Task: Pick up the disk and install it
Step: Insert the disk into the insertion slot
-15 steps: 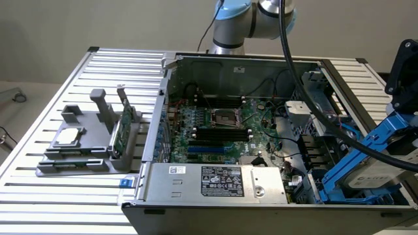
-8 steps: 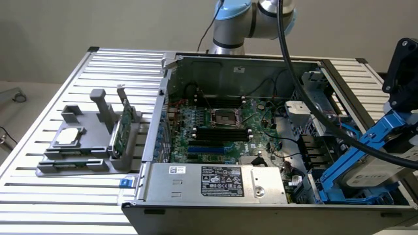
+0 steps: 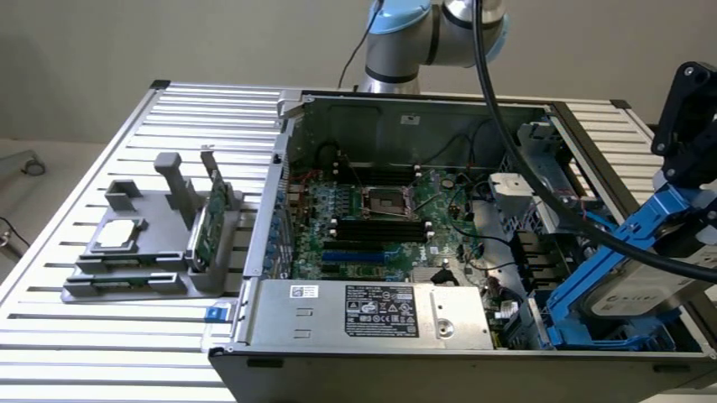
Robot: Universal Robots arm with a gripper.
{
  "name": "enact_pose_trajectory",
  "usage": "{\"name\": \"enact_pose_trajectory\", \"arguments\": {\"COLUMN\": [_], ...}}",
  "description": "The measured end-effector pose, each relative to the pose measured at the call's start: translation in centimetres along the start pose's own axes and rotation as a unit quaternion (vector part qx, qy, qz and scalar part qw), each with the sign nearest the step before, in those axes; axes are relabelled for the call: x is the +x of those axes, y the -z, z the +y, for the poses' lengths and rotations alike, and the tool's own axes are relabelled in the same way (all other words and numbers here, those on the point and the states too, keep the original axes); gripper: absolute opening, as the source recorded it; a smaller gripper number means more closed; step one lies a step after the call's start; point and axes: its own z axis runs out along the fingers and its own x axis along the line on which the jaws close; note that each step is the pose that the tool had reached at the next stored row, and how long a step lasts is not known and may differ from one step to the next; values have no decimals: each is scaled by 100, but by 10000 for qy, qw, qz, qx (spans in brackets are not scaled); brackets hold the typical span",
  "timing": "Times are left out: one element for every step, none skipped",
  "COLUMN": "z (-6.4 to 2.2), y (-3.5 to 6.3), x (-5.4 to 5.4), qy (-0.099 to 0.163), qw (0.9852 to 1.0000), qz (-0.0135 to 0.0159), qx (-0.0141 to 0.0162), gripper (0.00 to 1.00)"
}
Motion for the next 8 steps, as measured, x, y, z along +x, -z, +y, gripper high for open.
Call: {"name": "enact_pose_trajectory", "arguments": {"z": [1,2,4,5,6,6,6,6], "y": [0,-1,-2,-4,-7,-11,-15,-20], "x": [-6,-11,-16,-22,-27,-32,-37,-44], "qy": [0,0,0,0,0,1,1,0], "qw": [10000,10000,10000,10000,10000,10000,10000,10000], "qz": [0,1,0,0,0,0,1,0], "qx": [0,0,0,0,0,0,0,0], "gripper": [33,33,33,33,33,33,33,33]}}
